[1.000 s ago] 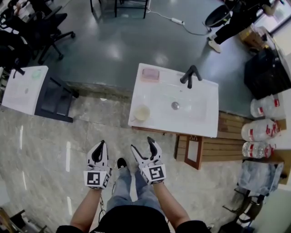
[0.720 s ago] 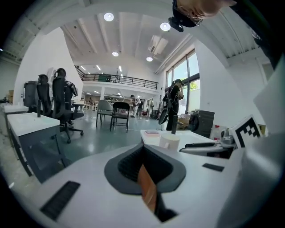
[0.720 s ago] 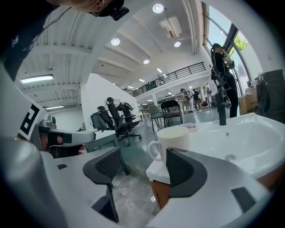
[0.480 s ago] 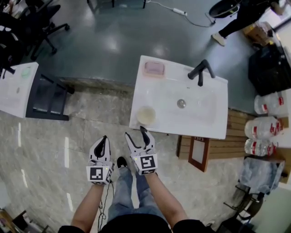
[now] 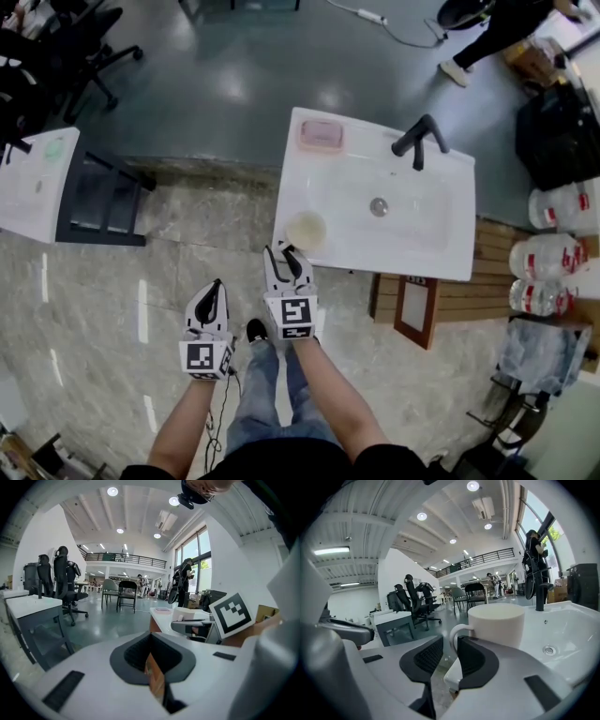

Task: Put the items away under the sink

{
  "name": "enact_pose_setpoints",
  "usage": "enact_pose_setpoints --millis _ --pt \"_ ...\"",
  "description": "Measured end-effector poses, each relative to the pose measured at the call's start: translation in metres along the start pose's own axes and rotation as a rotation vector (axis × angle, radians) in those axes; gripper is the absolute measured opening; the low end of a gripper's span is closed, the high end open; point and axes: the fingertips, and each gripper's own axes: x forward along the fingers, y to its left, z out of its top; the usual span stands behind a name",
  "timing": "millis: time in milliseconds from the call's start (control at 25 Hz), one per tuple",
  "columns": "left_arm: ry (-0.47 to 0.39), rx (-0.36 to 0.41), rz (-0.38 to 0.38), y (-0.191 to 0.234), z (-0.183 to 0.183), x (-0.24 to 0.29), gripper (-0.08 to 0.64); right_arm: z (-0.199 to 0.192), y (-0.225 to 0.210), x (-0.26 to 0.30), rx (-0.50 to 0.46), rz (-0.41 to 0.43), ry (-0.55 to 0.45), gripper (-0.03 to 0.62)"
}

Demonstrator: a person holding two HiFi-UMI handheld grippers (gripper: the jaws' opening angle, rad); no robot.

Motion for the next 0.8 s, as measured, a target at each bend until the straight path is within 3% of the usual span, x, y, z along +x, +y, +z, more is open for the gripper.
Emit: enact_pose_setpoints --millis 80,240,480,800 --pt "0.006 0.002 0.000 0.002 -0.001 -0.003 0.006 0.002 -0.002 0.001 -0.013 -0.005 0.001 0.062" --pt "0.023 0.017 0.000 0.001 -0.005 -0.009 0.007 0.006 0.001 0.002 -0.103 0.042 0.002 0.045" --pt "0.041 0.037 -0.020 -0.014 -0.004 -0.023 0.006 0.022 0.007 -0.018 -0.183 0.126 -0.064 0.048" --pt "0.033 0.080 -0.104 -0.060 0.009 -0.027 0.008 0.043 0.011 -0.100 -0.242 0.134 -0.133 0.048"
